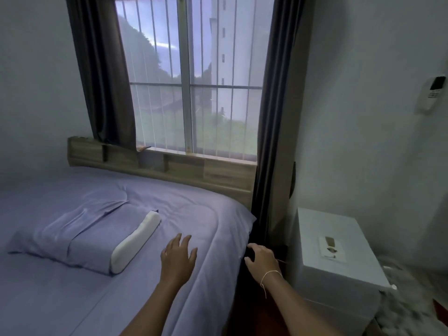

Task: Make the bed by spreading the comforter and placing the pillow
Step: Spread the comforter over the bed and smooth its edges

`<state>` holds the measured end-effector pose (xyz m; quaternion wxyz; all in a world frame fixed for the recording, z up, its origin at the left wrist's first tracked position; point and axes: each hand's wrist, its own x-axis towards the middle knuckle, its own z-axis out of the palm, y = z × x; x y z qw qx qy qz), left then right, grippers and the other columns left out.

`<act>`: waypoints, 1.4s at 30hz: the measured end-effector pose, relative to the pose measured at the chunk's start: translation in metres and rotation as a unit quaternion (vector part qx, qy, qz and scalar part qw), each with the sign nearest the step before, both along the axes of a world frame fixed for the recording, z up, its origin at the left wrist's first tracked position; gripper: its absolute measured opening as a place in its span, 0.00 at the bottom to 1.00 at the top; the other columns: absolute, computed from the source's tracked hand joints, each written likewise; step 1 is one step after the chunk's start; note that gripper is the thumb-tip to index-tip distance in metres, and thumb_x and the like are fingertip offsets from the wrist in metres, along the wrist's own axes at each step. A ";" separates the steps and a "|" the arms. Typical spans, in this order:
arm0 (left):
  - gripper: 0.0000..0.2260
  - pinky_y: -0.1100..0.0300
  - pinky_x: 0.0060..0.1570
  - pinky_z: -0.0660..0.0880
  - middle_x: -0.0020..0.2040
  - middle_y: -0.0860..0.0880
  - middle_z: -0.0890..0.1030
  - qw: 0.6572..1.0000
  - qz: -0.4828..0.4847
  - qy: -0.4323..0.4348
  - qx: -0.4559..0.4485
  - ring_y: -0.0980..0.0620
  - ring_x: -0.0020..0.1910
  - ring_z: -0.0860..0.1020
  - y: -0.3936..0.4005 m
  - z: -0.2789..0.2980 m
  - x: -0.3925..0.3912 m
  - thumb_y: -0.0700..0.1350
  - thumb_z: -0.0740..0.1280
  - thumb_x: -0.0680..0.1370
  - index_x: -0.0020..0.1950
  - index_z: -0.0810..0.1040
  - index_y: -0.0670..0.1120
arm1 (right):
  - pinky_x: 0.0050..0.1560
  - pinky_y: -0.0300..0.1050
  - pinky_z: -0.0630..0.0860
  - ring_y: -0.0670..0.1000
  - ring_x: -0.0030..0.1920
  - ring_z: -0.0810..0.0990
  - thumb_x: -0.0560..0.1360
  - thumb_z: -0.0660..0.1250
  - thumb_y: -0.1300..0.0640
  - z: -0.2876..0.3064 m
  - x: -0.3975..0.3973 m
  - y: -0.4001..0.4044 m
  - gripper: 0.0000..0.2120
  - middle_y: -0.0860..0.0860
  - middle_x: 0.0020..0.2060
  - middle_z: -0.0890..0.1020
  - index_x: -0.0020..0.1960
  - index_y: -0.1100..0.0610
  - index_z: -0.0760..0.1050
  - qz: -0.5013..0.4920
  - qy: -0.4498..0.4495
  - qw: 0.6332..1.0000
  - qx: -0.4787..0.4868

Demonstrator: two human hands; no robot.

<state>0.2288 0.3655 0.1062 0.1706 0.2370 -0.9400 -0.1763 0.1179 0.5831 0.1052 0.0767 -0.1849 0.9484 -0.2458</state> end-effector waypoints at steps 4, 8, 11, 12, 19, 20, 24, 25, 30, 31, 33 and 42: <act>0.21 0.49 0.69 0.62 0.74 0.45 0.65 1.000 0.008 -0.025 0.008 0.47 0.72 0.64 -0.020 -0.023 -0.054 0.55 0.58 0.79 0.71 0.67 0.50 | 0.62 0.49 0.72 0.55 0.64 0.72 0.75 0.61 0.49 -0.019 -0.065 -0.033 0.22 0.52 0.64 0.74 0.68 0.49 0.69 0.024 -0.035 0.999 0.017; 0.22 0.50 0.69 0.62 0.74 0.45 0.64 0.997 0.044 -0.055 0.031 0.47 0.73 0.62 -0.061 -0.050 -0.121 0.56 0.57 0.80 0.72 0.65 0.51 | 0.66 0.50 0.69 0.54 0.66 0.71 0.74 0.62 0.48 -0.049 -0.139 -0.069 0.24 0.52 0.67 0.73 0.69 0.49 0.67 0.047 -0.076 0.995 0.035; 0.22 0.49 0.70 0.61 0.74 0.44 0.63 0.995 0.064 -0.042 0.060 0.46 0.73 0.62 -0.098 -0.061 -0.184 0.55 0.57 0.80 0.72 0.65 0.49 | 0.66 0.51 0.69 0.55 0.65 0.71 0.74 0.61 0.48 -0.063 -0.206 -0.098 0.24 0.52 0.67 0.72 0.69 0.48 0.67 0.037 -0.094 0.994 0.039; 0.22 0.49 0.70 0.61 0.74 0.44 0.63 0.994 0.070 -0.033 0.074 0.46 0.73 0.62 -0.109 -0.062 -0.205 0.55 0.57 0.80 0.72 0.65 0.49 | 0.66 0.51 0.69 0.55 0.65 0.72 0.73 0.61 0.48 -0.064 -0.228 -0.105 0.23 0.52 0.67 0.72 0.69 0.47 0.68 0.027 -0.104 0.994 0.037; 0.22 0.47 0.69 0.62 0.74 0.43 0.64 0.991 0.081 -0.050 0.094 0.45 0.72 0.62 -0.158 -0.071 -0.326 0.54 0.58 0.80 0.71 0.66 0.48 | 0.59 0.51 0.75 0.56 0.59 0.77 0.72 0.59 0.51 -0.072 -0.364 -0.131 0.22 0.53 0.63 0.76 0.66 0.48 0.71 -0.002 -0.129 0.992 0.005; 0.22 0.48 0.69 0.62 0.74 0.43 0.64 0.990 0.080 -0.056 0.097 0.45 0.72 0.62 -0.161 -0.074 -0.341 0.54 0.57 0.80 0.72 0.66 0.47 | 0.59 0.51 0.75 0.55 0.59 0.76 0.72 0.59 0.51 -0.077 -0.381 -0.134 0.22 0.53 0.63 0.76 0.66 0.48 0.71 -0.004 -0.136 0.991 0.005; 0.22 0.49 0.70 0.61 0.74 0.44 0.63 0.990 0.076 -0.081 0.089 0.46 0.73 0.62 -0.175 -0.093 -0.405 0.54 0.57 0.80 0.72 0.65 0.48 | 0.61 0.49 0.74 0.54 0.60 0.76 0.72 0.58 0.53 -0.113 -0.456 -0.157 0.21 0.52 0.63 0.76 0.65 0.49 0.71 -0.007 -0.185 0.983 -0.008; 0.22 0.49 0.70 0.61 0.74 0.44 0.63 0.988 0.084 -0.089 0.092 0.46 0.73 0.62 -0.179 -0.100 -0.421 0.54 0.57 0.80 0.72 0.65 0.48 | 0.60 0.47 0.74 0.53 0.58 0.76 0.73 0.58 0.53 -0.118 -0.473 -0.165 0.20 0.52 0.62 0.76 0.64 0.50 0.72 -0.012 -0.198 0.980 -0.020; 0.22 0.51 0.71 0.60 0.75 0.45 0.62 0.979 0.111 -0.134 0.107 0.47 0.73 0.62 -0.196 -0.142 -0.490 0.55 0.56 0.80 0.72 0.65 0.48 | 0.55 0.38 0.70 0.54 0.57 0.76 0.77 0.60 0.60 -0.158 -0.556 -0.210 0.12 0.55 0.59 0.78 0.59 0.57 0.74 -0.061 -0.278 0.954 -0.090; 0.22 0.51 0.70 0.61 0.75 0.45 0.63 0.977 0.111 -0.148 0.107 0.47 0.73 0.62 -0.199 -0.152 -0.507 0.55 0.56 0.80 0.72 0.66 0.48 | 0.57 0.41 0.71 0.55 0.59 0.76 0.77 0.60 0.60 -0.173 -0.576 -0.219 0.13 0.56 0.60 0.78 0.59 0.58 0.75 -0.074 -0.287 0.951 -0.095; 0.22 0.50 0.70 0.61 0.74 0.44 0.64 0.975 0.108 -0.163 0.103 0.46 0.72 0.63 -0.205 -0.165 -0.533 0.54 0.57 0.80 0.71 0.67 0.47 | 0.59 0.43 0.70 0.57 0.60 0.76 0.77 0.59 0.61 -0.198 -0.605 -0.236 0.14 0.59 0.61 0.78 0.61 0.61 0.74 -0.087 -0.296 0.946 -0.099; 0.36 0.38 0.69 0.55 0.77 0.43 0.57 0.954 0.102 -0.278 0.048 0.41 0.75 0.56 -0.210 -0.277 -0.617 0.66 0.47 0.75 0.76 0.57 0.44 | 0.64 0.46 0.68 0.59 0.65 0.72 0.75 0.64 0.59 -0.310 -0.667 -0.306 0.27 0.60 0.68 0.70 0.72 0.56 0.64 -0.104 -0.263 0.952 -0.115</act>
